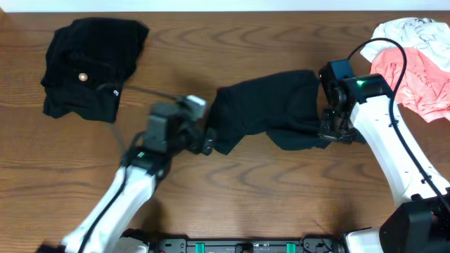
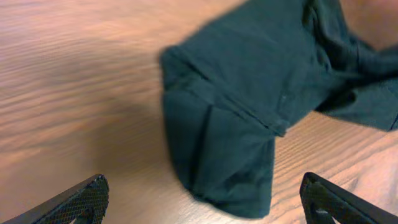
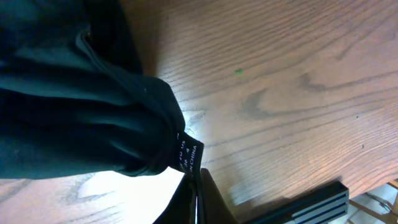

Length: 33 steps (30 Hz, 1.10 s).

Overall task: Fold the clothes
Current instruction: 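Reach left gripper to the garment's left side and grasp it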

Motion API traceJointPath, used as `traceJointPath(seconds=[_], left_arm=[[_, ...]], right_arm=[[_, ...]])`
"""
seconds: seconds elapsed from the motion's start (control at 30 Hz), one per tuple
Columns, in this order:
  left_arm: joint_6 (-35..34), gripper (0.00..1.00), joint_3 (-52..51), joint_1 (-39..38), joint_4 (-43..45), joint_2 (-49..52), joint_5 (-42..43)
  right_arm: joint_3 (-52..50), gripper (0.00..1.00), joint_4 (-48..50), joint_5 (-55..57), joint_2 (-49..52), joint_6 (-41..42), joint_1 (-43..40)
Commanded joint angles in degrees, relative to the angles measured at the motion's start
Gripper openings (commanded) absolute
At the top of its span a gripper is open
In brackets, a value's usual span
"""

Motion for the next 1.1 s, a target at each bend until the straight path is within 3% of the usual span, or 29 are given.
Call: traceJointPath(seconds=[0.0, 0.3, 0.5, 0.67, 1.07], left_arm=[[3.3, 0.98, 3.9, -3.0, 3.1, 5.0, -2.8], [3.1, 0.98, 4.0, -4.5, 17.5, 12.2, 0.7], [2.7, 0.98, 4.0, -4.5, 14.3, 15.4, 5.1], [-2.5, 0.98, 4.0, -4.5, 13.3, 15.8, 9.8], [-30.9, 0.98, 4.2, -4.6, 16.0, 19.6, 6.9]], right_arm=[[0.9, 0.01, 0.0, 0.3, -1.1, -0.4, -0.2], [0.9, 0.01, 0.1, 0.3, -1.1, -0.4, -0.2], [0.9, 0.01, 0.2, 0.3, -1.1, -0.4, -0.2], [0.9, 0.01, 0.2, 0.3, -1.1, -0.4, -0.2], [0.9, 0.01, 0.1, 0.3, -1.1, -0.4, -0.2]])
